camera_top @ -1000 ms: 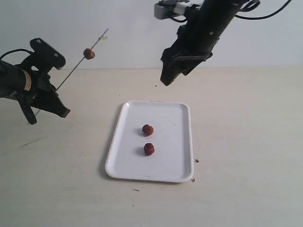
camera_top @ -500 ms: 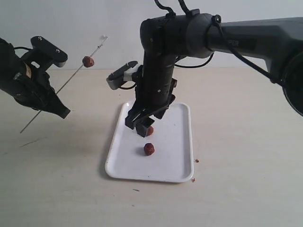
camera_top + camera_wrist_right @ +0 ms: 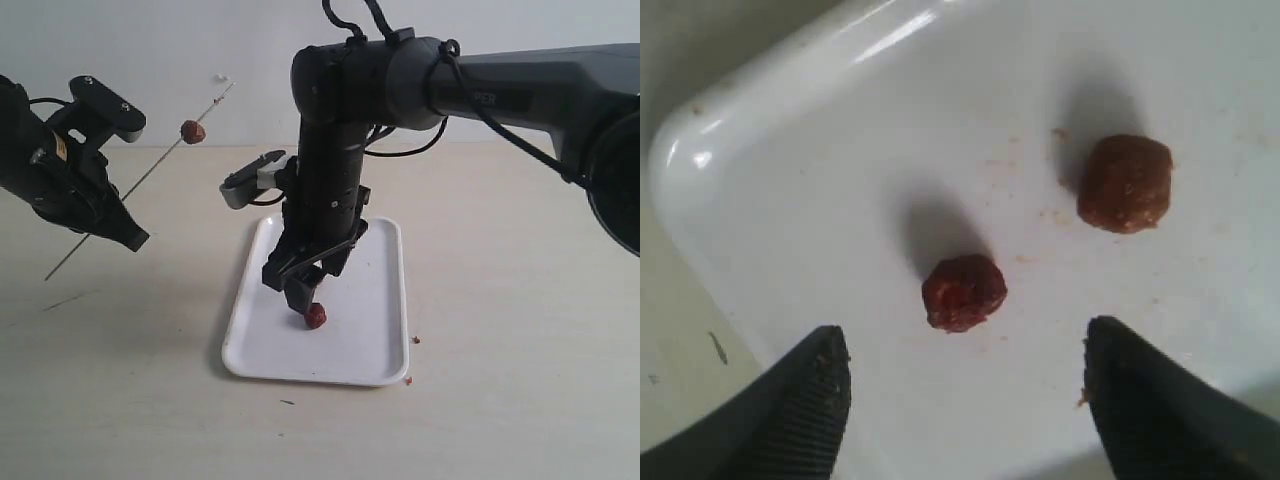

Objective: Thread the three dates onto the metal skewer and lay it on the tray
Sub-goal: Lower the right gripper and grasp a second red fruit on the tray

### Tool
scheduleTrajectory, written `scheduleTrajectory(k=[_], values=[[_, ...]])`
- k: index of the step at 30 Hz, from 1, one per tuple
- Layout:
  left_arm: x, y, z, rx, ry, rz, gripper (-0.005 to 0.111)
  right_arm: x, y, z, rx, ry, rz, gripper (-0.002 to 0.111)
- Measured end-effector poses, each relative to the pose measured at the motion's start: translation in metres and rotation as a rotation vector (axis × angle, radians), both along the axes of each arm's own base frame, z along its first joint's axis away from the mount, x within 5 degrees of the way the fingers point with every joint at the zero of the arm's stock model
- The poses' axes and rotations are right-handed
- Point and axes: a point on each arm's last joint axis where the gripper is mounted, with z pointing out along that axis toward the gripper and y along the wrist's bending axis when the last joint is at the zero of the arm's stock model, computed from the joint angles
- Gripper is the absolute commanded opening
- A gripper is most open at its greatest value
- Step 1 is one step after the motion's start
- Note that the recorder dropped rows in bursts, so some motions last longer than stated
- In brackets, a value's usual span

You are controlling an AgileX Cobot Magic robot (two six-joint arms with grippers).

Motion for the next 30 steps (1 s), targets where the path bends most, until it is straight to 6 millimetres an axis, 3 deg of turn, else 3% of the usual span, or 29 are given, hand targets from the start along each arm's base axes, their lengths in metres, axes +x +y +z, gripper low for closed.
scheduleTrajectory(k=[10, 19, 30], values=[[0.000, 0.000, 0.000, 0.000, 0.007, 0.003, 0.000, -0.001, 0.004, -0.039, -0.112, 0.045, -0.063, 0.064], [0.000, 0.000, 0.000, 0.000, 0.007, 0.003, 0.000, -0.001, 0.008, -0.042, -0.078, 0.056, -0.110, 0.061], [0.000, 0.000, 0.000, 0.000, 0.007, 0.003, 0.000, -0.002, 0.009, -0.042, -0.071, 0.065, -0.174, 0.049]])
